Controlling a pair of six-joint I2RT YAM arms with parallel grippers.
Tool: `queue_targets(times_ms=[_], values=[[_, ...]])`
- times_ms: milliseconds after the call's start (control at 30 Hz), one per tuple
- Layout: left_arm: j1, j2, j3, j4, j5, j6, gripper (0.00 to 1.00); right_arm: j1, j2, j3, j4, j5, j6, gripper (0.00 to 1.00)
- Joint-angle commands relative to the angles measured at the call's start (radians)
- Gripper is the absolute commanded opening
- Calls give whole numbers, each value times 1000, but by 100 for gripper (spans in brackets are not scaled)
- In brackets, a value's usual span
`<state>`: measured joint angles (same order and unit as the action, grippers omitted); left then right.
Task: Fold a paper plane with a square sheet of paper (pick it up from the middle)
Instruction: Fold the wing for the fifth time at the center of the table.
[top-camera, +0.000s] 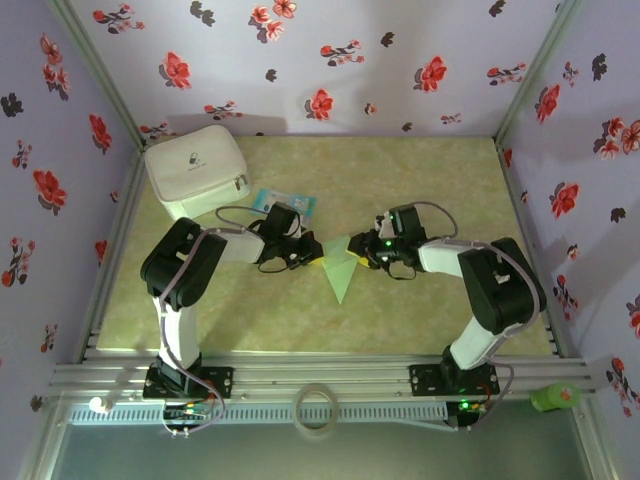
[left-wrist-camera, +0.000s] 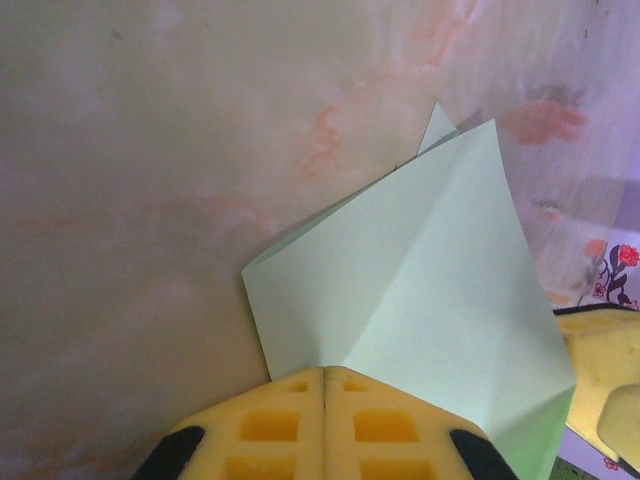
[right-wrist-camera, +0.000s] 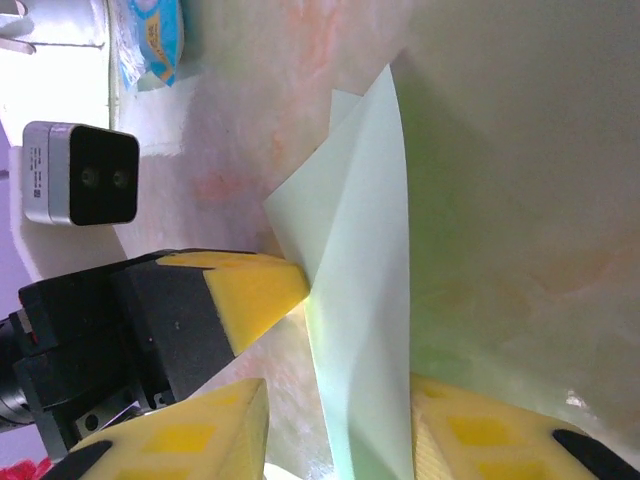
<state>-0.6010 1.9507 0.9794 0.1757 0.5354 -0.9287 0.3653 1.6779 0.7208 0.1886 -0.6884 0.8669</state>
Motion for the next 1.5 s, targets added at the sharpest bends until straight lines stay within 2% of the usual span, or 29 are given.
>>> queue_targets(times_ms=[0, 267, 500, 733, 867, 1000, 1200, 1300, 1467], values=[[12, 1, -2, -87, -10, 25, 5, -16, 34, 35, -21, -58, -48, 37], [12, -8, 1, -88, -12, 18, 5, -46, 123, 104, -55, -134, -121, 32], [12, -25, 12, -89, -5, 25, 6, -68, 176, 175, -180, -166, -237, 21], [12, -97, 35, -82, 12, 22, 15, -79, 190, 189, -199, -191, -249, 11], [12, -139, 52, -90, 13, 24, 21, -80, 167, 157, -126, -134, -159, 5], [4, -135, 66, -96, 33, 17, 21, -80, 125, 74, 46, -61, 22, 3], [-9, -106, 68, -74, 41, -5, 18, -60, 54, -53, 232, 61, 194, 3], [-9, -83, 78, -52, 60, -17, 18, -41, 23, -95, 262, 114, 227, 4], [-8, -27, 111, -43, 78, -19, 16, -19, 8, -99, 252, 112, 227, 6]])
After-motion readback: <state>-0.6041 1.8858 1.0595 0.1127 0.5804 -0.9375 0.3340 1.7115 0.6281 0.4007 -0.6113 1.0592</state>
